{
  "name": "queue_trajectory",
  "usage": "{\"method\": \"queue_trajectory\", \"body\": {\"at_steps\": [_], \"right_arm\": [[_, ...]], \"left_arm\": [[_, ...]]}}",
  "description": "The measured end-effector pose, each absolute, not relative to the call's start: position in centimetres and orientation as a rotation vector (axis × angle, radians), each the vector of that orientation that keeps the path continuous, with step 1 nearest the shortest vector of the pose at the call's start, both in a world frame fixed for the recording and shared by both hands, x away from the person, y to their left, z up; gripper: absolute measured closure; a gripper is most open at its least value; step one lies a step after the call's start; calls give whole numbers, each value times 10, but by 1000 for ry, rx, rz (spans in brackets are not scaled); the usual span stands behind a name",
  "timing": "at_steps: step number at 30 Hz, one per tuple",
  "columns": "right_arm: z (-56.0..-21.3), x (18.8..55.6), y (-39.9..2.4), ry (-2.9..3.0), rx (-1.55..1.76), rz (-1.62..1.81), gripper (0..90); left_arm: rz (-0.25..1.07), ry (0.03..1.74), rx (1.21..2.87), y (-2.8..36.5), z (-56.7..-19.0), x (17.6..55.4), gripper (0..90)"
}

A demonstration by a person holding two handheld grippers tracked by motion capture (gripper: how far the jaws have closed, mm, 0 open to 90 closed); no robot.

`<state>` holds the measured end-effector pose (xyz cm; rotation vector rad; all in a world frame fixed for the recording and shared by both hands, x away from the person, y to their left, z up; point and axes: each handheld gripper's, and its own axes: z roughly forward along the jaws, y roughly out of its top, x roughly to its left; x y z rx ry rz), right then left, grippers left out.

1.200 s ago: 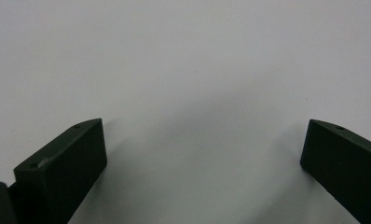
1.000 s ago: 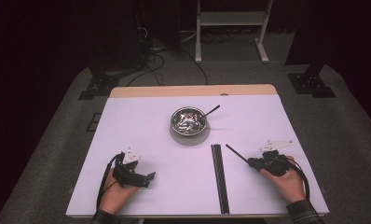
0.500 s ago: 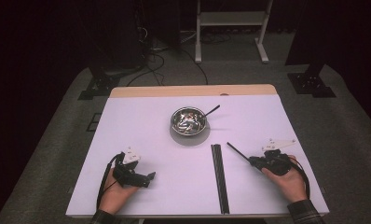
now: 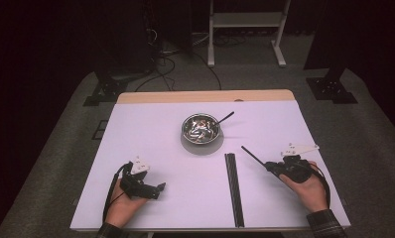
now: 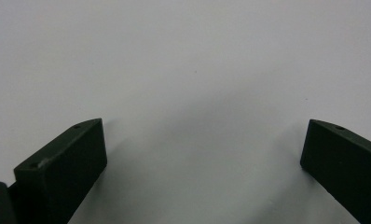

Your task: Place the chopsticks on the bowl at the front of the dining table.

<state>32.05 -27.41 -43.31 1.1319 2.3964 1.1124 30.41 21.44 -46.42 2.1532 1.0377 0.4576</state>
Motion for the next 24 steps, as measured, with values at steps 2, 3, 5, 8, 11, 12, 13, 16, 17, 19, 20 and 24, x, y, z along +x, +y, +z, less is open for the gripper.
{"method": "queue_trajectory", "body": {"at_steps": [2,3,5,8,11,12,13,16,17,19,20,24], "right_arm": [[-432,321,-274,2392,1130,1117,856],[-431,322,-274,2391,1130,1121,856],[-429,323,-274,2389,1132,1141,856],[-426,324,-274,2383,1130,1153,856],[-425,327,-273,2380,1129,1162,856],[-424,328,-273,2381,1125,1163,856],[-424,328,-272,2380,1126,1163,856],[-422,330,-270,2381,1123,1168,856],[-421,331,-269,2381,1122,1170,856],[-419,332,-267,2380,1117,1160,856],[-418,333,-266,2378,1112,1160,856],[-416,336,-261,2380,1112,1152,856]], "left_arm": [[458,1038,2153,214,-464,304,0],[458,1038,2153,214,-464,304,0],[458,1038,2154,214,-464,304,0],[459,1037,2154,214,-464,304,0],[459,1037,2154,214,-464,304,0],[459,1036,2156,215,-464,304,0],[459,1036,2156,215,-464,304,0],[460,1036,2157,215,-464,304,0],[460,1035,2157,214,-464,304,0],[460,1035,2158,215,-464,304,0],[461,1035,2157,215,-464,304,0],[459,1038,2154,214,-464,304,0]]}}
